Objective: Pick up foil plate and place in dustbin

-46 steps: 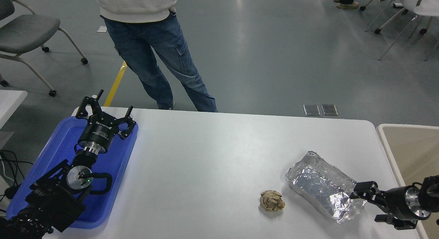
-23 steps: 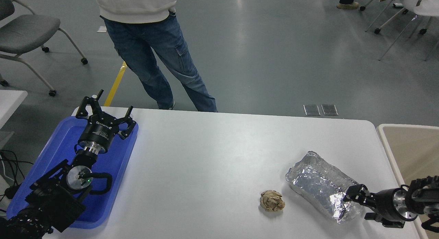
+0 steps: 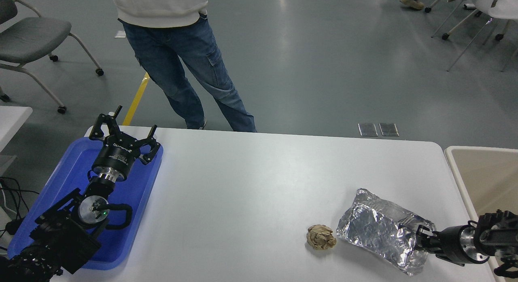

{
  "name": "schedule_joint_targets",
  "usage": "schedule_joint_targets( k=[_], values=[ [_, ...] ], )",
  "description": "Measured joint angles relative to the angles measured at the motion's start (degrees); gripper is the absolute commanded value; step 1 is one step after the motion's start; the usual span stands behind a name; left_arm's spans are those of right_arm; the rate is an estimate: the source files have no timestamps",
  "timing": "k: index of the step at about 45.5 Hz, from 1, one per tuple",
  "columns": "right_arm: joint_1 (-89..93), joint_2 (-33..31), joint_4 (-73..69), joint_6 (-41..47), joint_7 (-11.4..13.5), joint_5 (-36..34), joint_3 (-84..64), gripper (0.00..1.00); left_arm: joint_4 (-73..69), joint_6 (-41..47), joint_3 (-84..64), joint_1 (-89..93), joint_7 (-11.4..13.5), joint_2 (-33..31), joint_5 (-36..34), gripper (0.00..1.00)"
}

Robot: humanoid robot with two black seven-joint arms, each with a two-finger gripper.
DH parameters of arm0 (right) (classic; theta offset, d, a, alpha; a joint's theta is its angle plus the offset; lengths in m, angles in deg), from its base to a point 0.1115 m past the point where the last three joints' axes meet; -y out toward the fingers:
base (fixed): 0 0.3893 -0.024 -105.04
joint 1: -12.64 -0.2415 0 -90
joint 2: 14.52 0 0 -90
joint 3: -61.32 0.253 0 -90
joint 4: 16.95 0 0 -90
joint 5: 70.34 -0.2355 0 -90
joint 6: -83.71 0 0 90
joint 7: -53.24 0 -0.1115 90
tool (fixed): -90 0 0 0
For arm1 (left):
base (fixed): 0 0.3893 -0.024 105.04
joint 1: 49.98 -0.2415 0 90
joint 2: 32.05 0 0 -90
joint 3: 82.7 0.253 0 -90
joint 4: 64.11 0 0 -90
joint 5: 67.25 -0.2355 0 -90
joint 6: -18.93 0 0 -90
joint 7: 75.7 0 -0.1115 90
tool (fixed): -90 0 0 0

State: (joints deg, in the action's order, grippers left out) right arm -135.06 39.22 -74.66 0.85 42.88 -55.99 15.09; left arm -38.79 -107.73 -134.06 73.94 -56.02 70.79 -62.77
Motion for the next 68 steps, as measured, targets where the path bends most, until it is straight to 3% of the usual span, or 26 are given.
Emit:
schedule_joint_targets(
  k=[29,44,68],
  values=[
    [-6.17,-2.29,0.92,2.32,0.39,-0.81,-1.77,0.0,0.0,-0.07,-0.04,0.0,0.0,0.0,0.0,1.0],
    [-22.57,-6.49,-0.24,12.92,0.58,-0.65,-9.77,0.0,0.0,-0.07,-0.06,0.0,0.0,0.0,0.0,1.0],
    [-52.03,-7.97,-1.54,30.62,0.67,0.87,-21.2,0.0,0.0,-0.06,0.01,0.0,0.0,0.0,0.0,1.0]
  ],
)
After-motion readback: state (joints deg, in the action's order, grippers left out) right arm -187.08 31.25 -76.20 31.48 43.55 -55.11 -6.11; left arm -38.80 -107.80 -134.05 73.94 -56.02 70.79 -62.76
